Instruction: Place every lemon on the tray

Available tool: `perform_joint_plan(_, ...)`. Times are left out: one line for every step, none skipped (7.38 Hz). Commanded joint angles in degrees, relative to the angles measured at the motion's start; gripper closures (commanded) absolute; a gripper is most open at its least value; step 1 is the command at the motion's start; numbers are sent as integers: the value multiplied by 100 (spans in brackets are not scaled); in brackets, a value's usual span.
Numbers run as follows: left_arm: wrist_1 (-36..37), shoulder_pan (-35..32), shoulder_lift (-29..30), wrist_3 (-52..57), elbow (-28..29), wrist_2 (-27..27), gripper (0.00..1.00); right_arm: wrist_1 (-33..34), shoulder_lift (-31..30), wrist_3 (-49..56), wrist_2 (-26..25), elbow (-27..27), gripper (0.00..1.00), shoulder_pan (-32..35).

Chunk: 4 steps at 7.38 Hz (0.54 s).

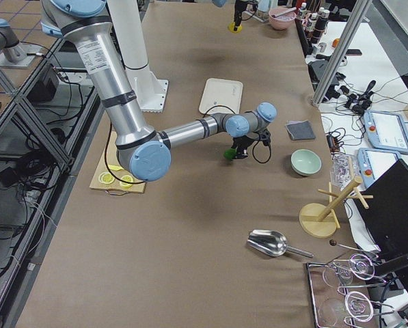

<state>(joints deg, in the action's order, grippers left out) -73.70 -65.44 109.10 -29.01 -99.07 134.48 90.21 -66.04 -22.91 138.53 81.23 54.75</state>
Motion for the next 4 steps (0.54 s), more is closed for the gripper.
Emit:
perform_joint_plan(1110, -206, 943, 335, -24, -106, 100, 284, 326, -21, 286, 76, 80, 185)
perform_joint_plan(1382, -197, 1347, 231, -7, -106, 100, 495, 764, -108, 358, 77, 80, 185)
perform_joint_plan(1507, -162, 1690, -101, 20, -80, 100, 558, 1082, -692, 385, 68, 78, 107)
perform_joint_plan(1508, -84, 1946, -461, 11, -80, 100, 541, 1311, -1420, 516, 77, 78, -59)
